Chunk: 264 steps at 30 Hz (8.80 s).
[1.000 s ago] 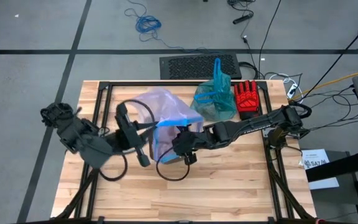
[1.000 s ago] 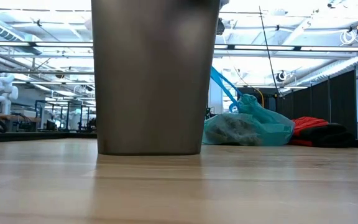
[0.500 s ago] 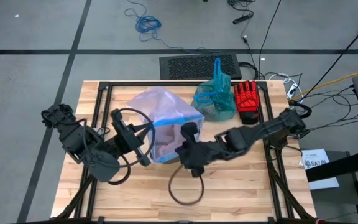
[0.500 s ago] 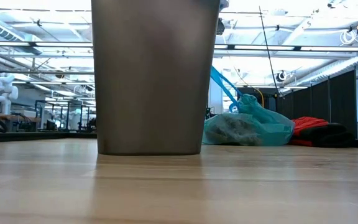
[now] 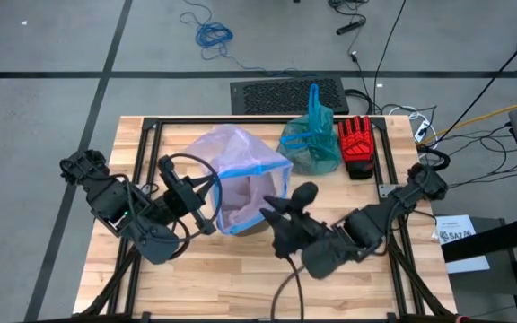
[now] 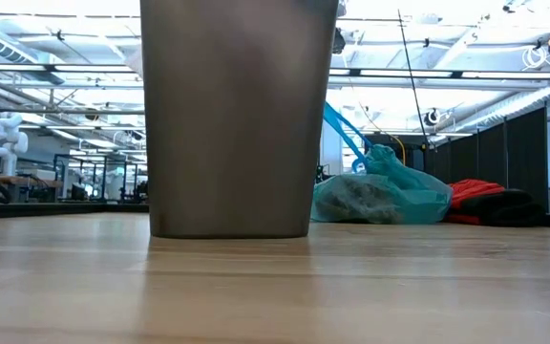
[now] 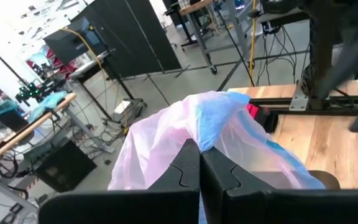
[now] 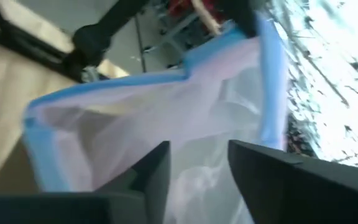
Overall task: Place trash/remove bag and relplace
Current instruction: Insert the pink trash bag into the black trash bin
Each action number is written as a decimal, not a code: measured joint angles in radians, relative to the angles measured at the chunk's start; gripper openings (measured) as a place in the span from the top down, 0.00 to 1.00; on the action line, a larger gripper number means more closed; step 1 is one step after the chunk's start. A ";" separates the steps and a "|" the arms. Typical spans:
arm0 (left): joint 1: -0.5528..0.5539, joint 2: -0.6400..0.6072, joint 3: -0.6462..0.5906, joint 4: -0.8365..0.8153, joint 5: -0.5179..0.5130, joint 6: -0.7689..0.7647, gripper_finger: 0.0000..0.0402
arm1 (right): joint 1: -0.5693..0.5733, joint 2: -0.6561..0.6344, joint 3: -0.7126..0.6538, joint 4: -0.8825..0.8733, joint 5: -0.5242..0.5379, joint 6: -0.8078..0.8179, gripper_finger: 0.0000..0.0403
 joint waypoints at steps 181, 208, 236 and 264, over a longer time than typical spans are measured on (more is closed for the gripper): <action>0.345 -0.183 -0.675 0.395 0.415 -0.080 1.00 | -0.262 -0.024 0.000 0.149 -0.766 -0.257 1.00; 0.328 -0.270 -0.862 0.763 0.600 0.034 1.00 | -0.285 -0.024 0.000 0.098 -0.892 -0.253 1.00; 0.169 -0.479 -1.002 0.195 0.279 -0.595 1.00 | -0.479 0.159 -0.001 0.311 -1.267 -0.255 1.00; 0.003 -0.429 -1.038 0.429 0.162 -0.607 1.00 | -0.570 0.215 -0.001 0.015 -1.255 -0.013 1.00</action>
